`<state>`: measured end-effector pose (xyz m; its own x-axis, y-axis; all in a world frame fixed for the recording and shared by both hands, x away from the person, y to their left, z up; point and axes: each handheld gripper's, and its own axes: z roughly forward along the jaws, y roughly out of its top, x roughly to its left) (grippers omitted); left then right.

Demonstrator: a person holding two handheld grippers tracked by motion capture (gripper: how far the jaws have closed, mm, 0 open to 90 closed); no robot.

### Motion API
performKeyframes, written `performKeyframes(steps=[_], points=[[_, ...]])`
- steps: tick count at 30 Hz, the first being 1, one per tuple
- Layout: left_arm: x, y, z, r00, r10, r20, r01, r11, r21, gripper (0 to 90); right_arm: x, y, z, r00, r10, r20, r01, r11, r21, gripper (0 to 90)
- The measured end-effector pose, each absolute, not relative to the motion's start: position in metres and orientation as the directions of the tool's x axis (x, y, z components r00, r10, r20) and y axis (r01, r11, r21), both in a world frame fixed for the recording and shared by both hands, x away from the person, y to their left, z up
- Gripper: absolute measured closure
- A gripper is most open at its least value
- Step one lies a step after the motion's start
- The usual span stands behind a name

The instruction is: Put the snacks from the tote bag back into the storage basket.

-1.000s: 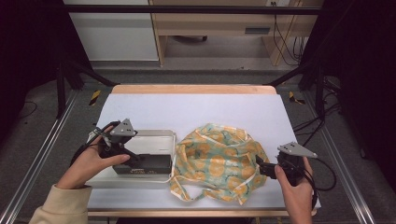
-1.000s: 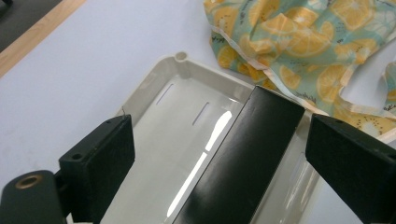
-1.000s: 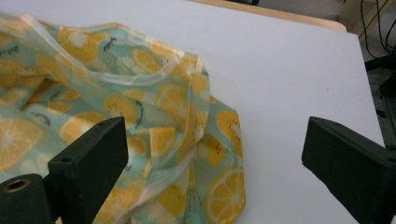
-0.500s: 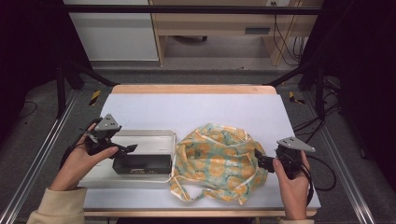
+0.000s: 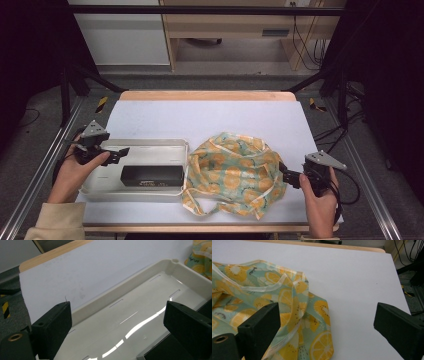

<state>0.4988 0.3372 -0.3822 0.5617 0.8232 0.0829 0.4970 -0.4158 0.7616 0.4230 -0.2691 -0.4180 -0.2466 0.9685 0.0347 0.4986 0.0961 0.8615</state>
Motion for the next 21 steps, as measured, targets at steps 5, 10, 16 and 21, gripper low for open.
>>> performKeyframes(steps=[5,10,16,21], points=[[0.499,0.346,-0.387,0.536,0.841,0.074,0.498,-0.386,0.776,8.3,0.421,-0.272,-0.420,-0.240,0.970,0.033,0.500,0.095,0.861,7.2],[0.498,0.351,-0.388,0.520,0.852,0.060,0.493,-0.356,0.794,8.4,0.419,-0.275,-0.423,-0.233,0.972,0.038,0.505,0.088,0.859,7.2],[0.497,0.356,-0.389,0.493,0.868,0.054,0.486,-0.326,0.811,8.5,0.418,-0.277,-0.425,-0.228,0.973,0.034,0.508,0.089,0.857,7.1],[0.498,0.361,-0.392,0.471,0.881,0.047,0.494,-0.308,0.813,8.6,0.417,-0.278,-0.427,-0.225,0.974,0.028,0.511,0.093,0.854,7.0]])
